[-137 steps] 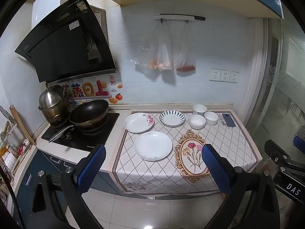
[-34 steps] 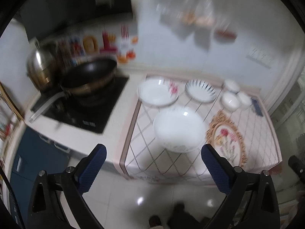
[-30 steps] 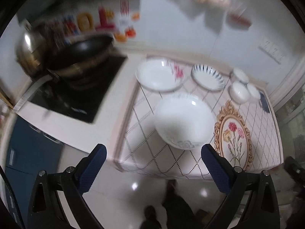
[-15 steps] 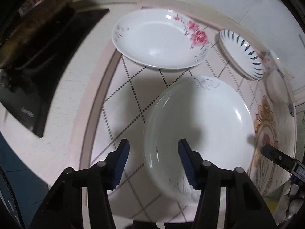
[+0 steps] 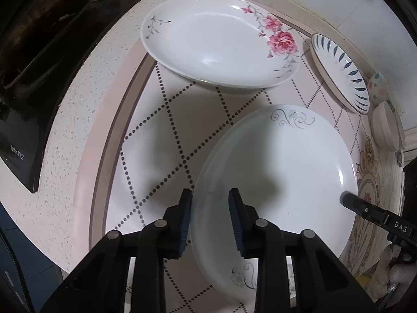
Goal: Organize plates and bowls
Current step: 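Lift the swirl plate with both grippers and carry it toward the pink-flower plate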
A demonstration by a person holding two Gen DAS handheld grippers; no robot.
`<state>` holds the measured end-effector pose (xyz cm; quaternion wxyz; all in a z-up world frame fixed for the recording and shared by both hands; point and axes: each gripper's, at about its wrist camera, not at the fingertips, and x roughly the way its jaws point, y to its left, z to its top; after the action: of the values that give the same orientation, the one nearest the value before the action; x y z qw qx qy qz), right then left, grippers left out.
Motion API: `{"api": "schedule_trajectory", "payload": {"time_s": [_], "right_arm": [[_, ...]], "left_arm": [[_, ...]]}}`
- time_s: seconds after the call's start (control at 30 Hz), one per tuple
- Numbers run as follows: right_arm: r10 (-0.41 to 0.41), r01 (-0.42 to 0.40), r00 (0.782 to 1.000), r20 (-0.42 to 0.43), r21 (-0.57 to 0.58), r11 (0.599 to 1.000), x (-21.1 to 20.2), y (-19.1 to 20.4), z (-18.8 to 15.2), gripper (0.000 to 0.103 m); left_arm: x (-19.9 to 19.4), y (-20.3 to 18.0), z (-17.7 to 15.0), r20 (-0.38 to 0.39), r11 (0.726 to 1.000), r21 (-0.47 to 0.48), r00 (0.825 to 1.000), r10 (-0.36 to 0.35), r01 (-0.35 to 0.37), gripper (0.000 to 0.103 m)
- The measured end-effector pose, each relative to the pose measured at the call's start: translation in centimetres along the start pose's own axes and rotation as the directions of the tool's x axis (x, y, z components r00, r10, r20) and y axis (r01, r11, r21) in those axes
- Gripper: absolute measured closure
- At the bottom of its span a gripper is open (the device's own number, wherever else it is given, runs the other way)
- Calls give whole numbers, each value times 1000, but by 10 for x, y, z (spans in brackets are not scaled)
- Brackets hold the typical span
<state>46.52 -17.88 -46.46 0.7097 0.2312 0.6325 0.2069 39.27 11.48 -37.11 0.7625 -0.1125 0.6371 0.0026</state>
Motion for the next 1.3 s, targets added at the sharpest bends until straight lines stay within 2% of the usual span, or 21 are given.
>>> {"api": "schedule_trajectory", "payload": {"time_s": [0.3,0.6,0.73,0.9,1.3], "right_arm": [[7,-8,999,48,25,1000,-48,-24,-5,94],[-36,26,993,108,93,995,-100,-81,-25,94],[-45,29,992,122,136,990,-110,-105,-35,94],[-48,26,989,140,157,987,-117,-121,-40,94],[-67,47,988,137,144,988,-117,-128,-44,94]], "left_arm": [[-20,-44,-7,20,997,61,999,-47,46,77],[0,-118,-3,-4,986,141,996,-92,92,77],[15,-141,-5,-28,980,178,996,-80,84,77],[23,-149,-10,-38,978,201,998,-57,63,77],[24,-169,-16,8,974,226,1000,8,-10,77]]}}
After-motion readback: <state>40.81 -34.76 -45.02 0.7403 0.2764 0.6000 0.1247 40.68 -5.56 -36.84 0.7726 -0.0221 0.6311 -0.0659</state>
